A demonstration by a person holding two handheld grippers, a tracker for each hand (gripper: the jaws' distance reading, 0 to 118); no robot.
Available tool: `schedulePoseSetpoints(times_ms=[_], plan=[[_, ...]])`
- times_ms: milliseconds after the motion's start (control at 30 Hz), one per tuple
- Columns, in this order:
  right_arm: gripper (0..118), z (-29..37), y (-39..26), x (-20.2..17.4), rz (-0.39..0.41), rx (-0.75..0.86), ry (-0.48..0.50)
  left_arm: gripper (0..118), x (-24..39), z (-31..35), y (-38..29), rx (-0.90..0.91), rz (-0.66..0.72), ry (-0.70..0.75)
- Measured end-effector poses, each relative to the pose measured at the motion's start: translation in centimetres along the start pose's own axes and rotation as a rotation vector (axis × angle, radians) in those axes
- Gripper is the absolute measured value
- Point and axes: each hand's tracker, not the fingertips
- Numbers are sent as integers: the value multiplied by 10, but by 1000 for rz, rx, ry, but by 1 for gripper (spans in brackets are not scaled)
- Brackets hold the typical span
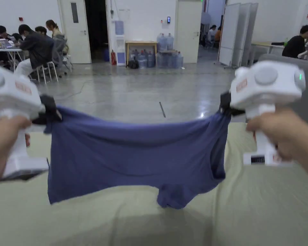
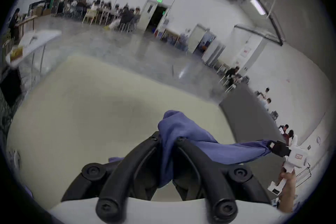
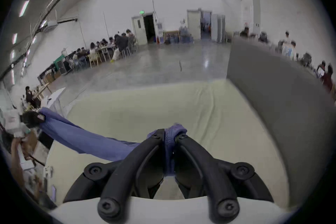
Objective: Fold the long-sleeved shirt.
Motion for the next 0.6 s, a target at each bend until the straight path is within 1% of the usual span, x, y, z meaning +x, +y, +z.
schedulePoseSetpoints(times_ms=[67, 133, 167, 233, 267, 300, 400, 467, 533, 600], plan=[[11, -16, -67, 20, -89, -93, 69, 6, -28, -12, -63, -47, 38, 40], [11, -16, -125, 33, -101, -128, 66, 6, -52, -12, -116, -66, 55, 36], [11, -9, -156, 40, -138, -136, 73, 6, -63, -10, -143, -87, 75, 26], [11, 6, -207, 49, -175, -170, 79, 6, -83, 0, -187, -132, 92, 3], [11, 14, -231, 50, -141, -183, 74, 6, -92, 10, -210, -151, 98, 11], [11, 25, -257, 54, -103, -192, 39, 6, -101, 21, -232, -172, 127, 4], [11, 59, -308, 60, -112, -195, 36, 6, -118, 55, -284, -189, 150, -17], [11, 89, -344, 59, -113, -214, 31, 6, -120, 80, -313, -244, 79, -11], [11, 113, -368, 57, -83, -216, 8, 6, -119, 104, -339, -255, 19, 4], [11, 137, -391, 54, -51, -252, -4, 6, -124, 123, -366, -287, 26, -8]])
